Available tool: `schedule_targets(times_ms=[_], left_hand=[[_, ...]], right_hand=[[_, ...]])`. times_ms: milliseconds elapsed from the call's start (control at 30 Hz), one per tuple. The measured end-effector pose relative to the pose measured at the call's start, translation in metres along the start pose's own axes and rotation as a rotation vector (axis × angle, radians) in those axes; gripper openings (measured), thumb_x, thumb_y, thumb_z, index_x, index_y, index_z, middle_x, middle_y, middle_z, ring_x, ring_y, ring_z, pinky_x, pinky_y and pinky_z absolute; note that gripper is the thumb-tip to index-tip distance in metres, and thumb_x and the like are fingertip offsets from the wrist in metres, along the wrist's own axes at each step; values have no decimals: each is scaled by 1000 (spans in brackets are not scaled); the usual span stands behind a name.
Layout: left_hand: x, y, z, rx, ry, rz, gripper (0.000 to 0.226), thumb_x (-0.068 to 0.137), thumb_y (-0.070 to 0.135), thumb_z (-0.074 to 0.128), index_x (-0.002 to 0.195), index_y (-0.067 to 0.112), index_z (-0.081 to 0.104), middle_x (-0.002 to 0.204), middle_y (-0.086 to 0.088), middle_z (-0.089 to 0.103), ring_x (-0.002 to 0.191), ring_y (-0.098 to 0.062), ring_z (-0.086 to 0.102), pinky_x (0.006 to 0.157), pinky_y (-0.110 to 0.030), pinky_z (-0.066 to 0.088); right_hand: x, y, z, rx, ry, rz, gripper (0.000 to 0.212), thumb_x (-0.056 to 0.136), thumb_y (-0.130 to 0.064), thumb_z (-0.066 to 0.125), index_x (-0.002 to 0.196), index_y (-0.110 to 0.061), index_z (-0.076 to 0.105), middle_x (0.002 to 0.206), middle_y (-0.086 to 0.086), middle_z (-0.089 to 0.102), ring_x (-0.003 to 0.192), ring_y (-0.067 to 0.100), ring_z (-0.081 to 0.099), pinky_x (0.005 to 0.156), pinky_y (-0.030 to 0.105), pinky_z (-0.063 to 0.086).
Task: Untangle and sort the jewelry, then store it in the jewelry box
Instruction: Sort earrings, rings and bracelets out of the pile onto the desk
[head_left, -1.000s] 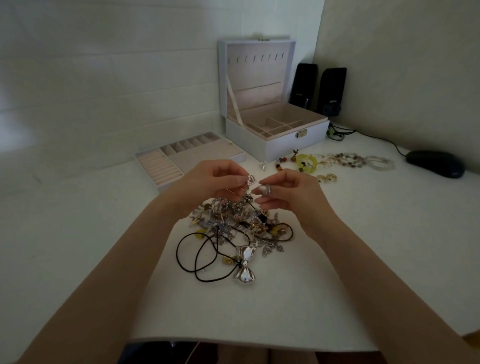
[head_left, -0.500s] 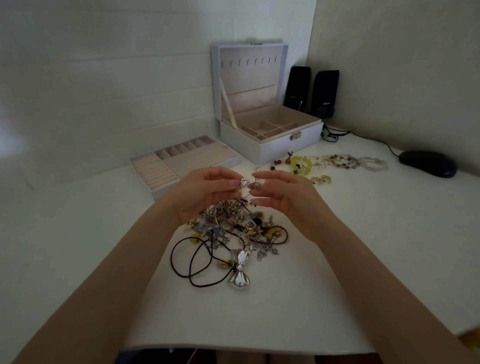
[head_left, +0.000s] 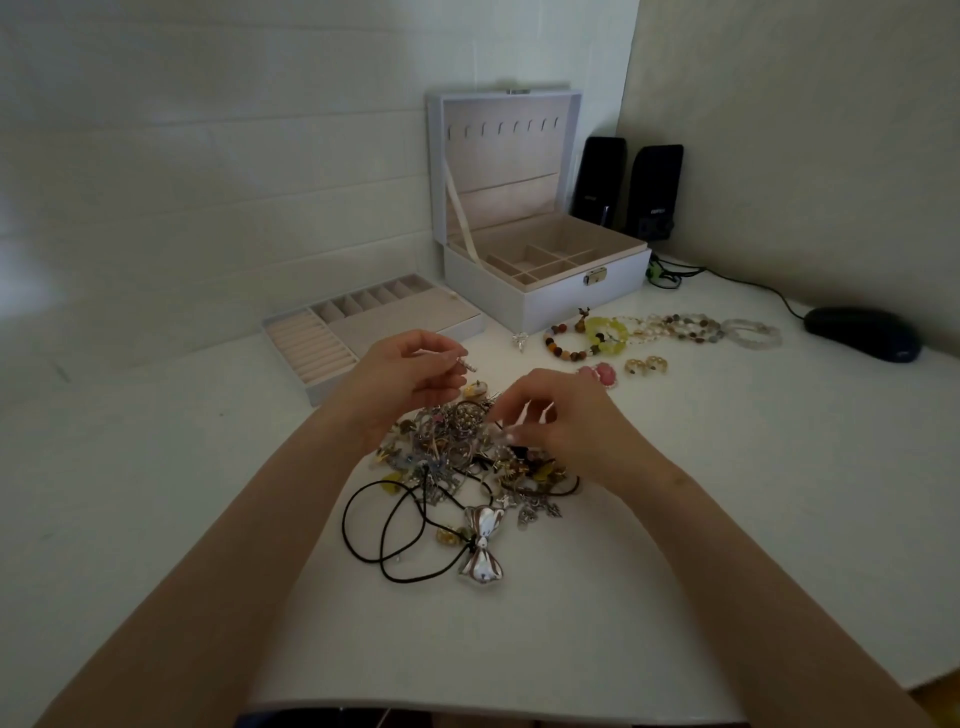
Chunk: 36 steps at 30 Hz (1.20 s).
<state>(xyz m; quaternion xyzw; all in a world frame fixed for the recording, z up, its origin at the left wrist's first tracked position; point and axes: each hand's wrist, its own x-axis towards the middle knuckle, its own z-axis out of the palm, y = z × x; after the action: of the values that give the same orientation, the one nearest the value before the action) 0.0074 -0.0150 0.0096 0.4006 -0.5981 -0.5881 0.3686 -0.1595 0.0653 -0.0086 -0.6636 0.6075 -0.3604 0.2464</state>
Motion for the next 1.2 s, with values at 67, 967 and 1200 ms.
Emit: schedule_targets(times_ms=[67, 967, 1200], left_hand=[[0, 0, 0, 1, -17, 7, 13, 92, -1, 52, 92, 7, 62, 79, -6, 65, 65, -8, 64, 62, -17, 54], [6, 9, 43, 229, -119, 36, 29, 92, -2, 42, 95, 10, 68, 92, 0, 73, 68, -5, 61, 65, -19, 48], [19, 15, 105, 80, -211, -13, 26, 90, -11, 42, 89, -1, 66, 77, -11, 67, 67, -11, 65, 67, -17, 56]], right_hand=[[1, 1, 2, -160, -53, -22, 14, 76, -12, 77, 86, -20, 74, 92, -1, 57, 79, 10, 53, 74, 23, 44], [-2, 10, -37, 605, 205, 307, 20, 84, 9, 55, 97, 4, 70, 81, 18, 71, 68, 18, 68, 65, 21, 58], [-17, 38, -72, 563, 411, 354, 10, 78, 4, 70, 86, -1, 71, 80, 14, 71, 66, 16, 68, 58, 18, 53]])
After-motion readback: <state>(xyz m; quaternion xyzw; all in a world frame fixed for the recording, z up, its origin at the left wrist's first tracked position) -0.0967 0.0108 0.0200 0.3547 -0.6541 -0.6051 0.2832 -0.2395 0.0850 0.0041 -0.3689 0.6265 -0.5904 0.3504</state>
